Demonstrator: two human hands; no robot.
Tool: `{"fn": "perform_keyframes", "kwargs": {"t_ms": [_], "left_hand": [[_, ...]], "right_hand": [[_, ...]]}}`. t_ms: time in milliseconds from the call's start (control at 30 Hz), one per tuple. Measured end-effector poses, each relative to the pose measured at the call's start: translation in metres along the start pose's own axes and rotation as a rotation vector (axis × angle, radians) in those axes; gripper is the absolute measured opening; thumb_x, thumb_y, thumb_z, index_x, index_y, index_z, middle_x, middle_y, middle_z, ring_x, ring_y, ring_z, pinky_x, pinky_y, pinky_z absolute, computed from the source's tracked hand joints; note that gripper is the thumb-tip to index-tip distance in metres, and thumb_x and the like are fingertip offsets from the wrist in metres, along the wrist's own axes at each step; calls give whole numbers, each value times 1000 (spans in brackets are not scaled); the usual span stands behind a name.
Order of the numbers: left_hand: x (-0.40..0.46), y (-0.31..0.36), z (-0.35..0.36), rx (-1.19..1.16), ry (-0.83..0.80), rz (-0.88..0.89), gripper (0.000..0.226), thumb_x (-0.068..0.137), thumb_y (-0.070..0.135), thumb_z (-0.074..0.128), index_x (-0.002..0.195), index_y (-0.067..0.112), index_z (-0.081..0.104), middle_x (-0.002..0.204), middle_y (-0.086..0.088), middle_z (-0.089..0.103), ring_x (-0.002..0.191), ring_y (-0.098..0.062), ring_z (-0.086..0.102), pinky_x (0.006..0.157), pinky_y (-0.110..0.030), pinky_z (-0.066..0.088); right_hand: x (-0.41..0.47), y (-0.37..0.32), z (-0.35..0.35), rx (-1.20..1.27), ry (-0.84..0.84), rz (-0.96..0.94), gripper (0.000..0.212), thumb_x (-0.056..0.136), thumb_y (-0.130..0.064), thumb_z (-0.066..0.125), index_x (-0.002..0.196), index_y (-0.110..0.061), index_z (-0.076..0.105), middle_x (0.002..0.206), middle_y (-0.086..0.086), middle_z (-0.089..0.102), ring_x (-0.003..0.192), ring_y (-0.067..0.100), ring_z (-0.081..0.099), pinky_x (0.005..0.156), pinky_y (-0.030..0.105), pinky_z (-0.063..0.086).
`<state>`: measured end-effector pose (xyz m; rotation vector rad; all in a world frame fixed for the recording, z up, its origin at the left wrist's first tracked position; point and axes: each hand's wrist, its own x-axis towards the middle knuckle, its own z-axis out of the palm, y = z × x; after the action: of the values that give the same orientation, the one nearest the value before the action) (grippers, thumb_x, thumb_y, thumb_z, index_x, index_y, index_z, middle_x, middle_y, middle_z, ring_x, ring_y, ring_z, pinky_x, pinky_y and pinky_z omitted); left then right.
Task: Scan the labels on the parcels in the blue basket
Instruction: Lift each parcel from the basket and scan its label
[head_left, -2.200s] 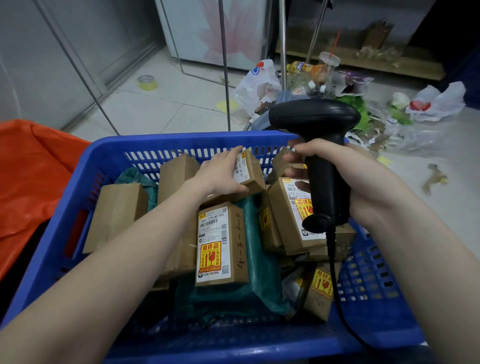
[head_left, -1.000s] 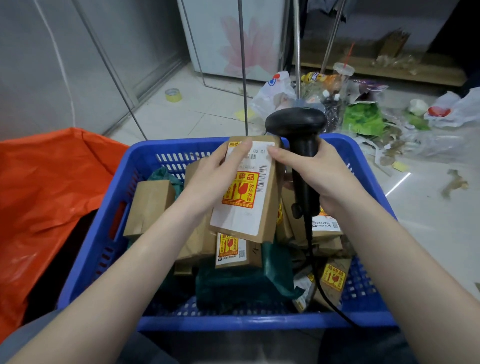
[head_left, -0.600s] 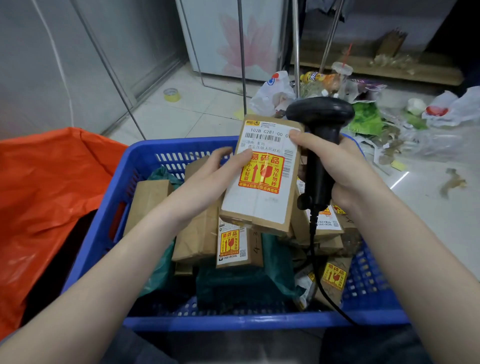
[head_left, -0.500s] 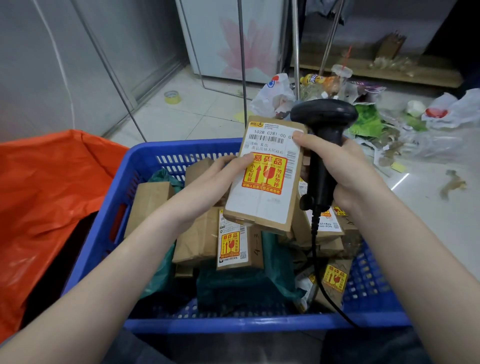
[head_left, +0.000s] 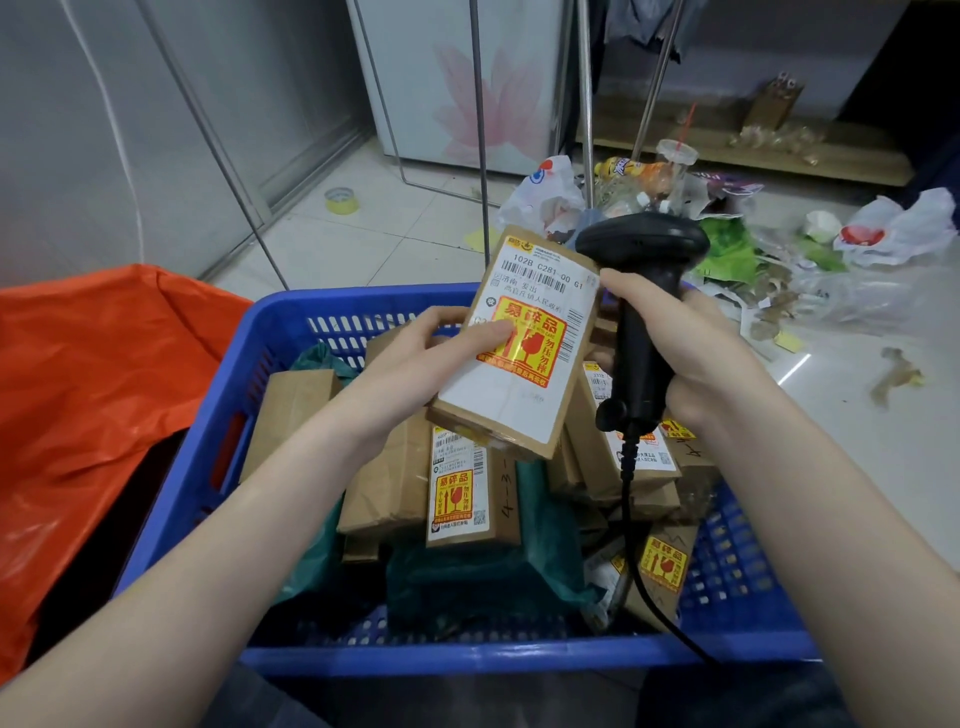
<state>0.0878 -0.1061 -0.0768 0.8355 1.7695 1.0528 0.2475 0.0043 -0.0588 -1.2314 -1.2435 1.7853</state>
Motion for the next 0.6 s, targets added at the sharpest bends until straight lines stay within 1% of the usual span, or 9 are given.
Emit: {"fn": "perform_keyframes", "kwargs": {"t_ms": [67,133,233,300,367,433,500,533,600], "left_hand": [[0,0,-1,-18,50,20,64,71,53,67,127,28,48,102,5,74,85,-9,73,76,-26,57],[0,1,-1,-38,114,31,58,77,49,67,127,28,47,103,3,72,82,-8,73,67,-21,57],[0,3,-1,-43,209,51,55,80,46,65,126,27,43,103,3,69,81,-8,70,62,-20,55],[0,3,-3,-25,267,67,55,81,46,66,127,28,41,99,5,68,80,-8,70,63,-21,55],[1,2,-4,31,326,83,54,79,49,67,124,30,42,98,8,67,81,-8,70,67,-25,57],[1,0,-6,116,383,92,53,76,53,67,119,35,43,103,10,66,86,-10,69,76,-33,58],[2,-1,-8,172,412,90,57,73,56,67,120,36,43,107,11,65,91,-12,68,82,-40,57],[3,-1,-8,185,419,86,59,72,57,67,121,36,43,108,11,65,93,-13,67,83,-42,56],[3,-1,-10,204,431,80,55,74,56,67,119,36,42,108,11,63,93,-13,67,81,-40,57]], "right_hand": [[-1,0,0,-22,27,14,13,86,-27,66,86,-17,59,78,6,64,61,16,60,48,23,52],[-1,-1,-1,-3,22,35,16,85,-26,65,88,-12,59,77,7,61,56,14,54,44,21,48],[-2,-3,-2,48,-11,65,17,84,-25,64,90,-10,58,73,6,59,51,13,50,42,20,45],[-3,-3,-2,88,-45,80,17,84,-26,64,84,-10,58,70,5,58,47,12,49,41,20,43],[-4,-4,-3,119,-85,97,19,84,-28,64,79,-11,57,67,4,58,44,12,48,40,20,43],[-4,-6,-4,143,-124,128,22,84,-30,64,79,-11,56,66,4,57,43,11,48,39,20,42],[-5,-7,-4,169,-171,178,24,85,-32,63,83,-9,55,66,5,57,42,11,48,38,19,42],[-6,-7,-4,181,-190,204,25,85,-32,63,84,-9,54,66,5,57,42,11,47,37,19,41],[-6,-7,-3,194,-215,243,26,85,-32,63,82,-9,52,64,5,56,43,11,46,37,18,40]]}}
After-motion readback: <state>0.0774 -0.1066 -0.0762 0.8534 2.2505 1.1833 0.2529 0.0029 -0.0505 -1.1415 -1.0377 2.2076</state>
